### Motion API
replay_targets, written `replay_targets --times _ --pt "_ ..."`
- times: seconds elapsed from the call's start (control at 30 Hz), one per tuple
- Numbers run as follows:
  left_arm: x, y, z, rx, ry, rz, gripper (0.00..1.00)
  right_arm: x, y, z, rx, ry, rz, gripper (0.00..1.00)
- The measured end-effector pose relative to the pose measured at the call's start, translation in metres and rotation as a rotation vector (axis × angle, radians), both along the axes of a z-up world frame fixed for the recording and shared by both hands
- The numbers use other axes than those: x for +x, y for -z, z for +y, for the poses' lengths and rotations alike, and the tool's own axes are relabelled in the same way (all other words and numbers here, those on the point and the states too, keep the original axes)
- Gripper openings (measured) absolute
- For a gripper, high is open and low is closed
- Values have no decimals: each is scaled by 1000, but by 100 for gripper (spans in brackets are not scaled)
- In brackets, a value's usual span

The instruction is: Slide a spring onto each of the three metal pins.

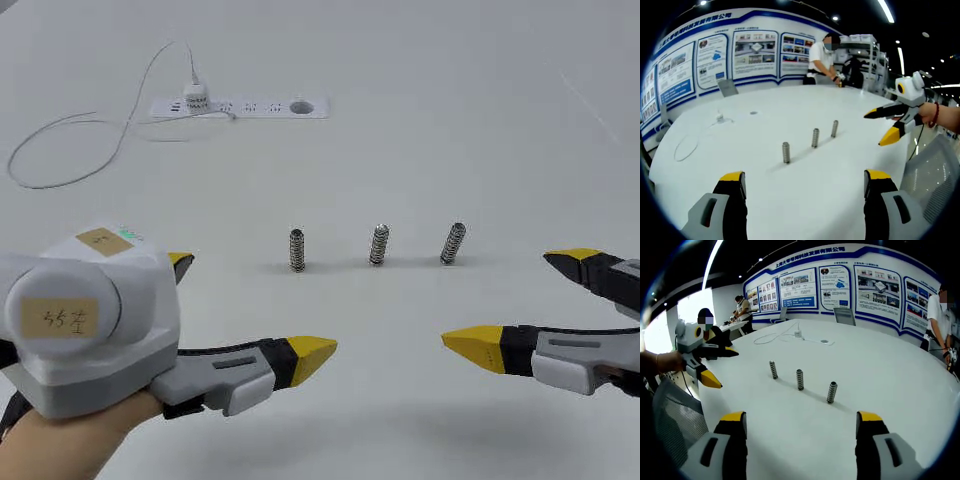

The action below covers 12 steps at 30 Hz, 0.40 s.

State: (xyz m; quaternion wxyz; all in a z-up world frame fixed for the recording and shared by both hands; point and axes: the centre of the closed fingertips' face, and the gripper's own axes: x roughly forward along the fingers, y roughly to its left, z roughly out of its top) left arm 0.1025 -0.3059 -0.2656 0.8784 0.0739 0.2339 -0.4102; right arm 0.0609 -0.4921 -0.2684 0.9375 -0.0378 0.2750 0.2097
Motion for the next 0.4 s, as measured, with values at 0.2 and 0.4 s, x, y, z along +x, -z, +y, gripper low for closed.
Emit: replay_targets --times 0.2,0.4 --pt "-3 4 2 10 -9 15 100 -2 1 -2 -1 1 7 91" --pt "-4 3 2 13 -9 12 100 -2 1 -4 3 10 13 90"
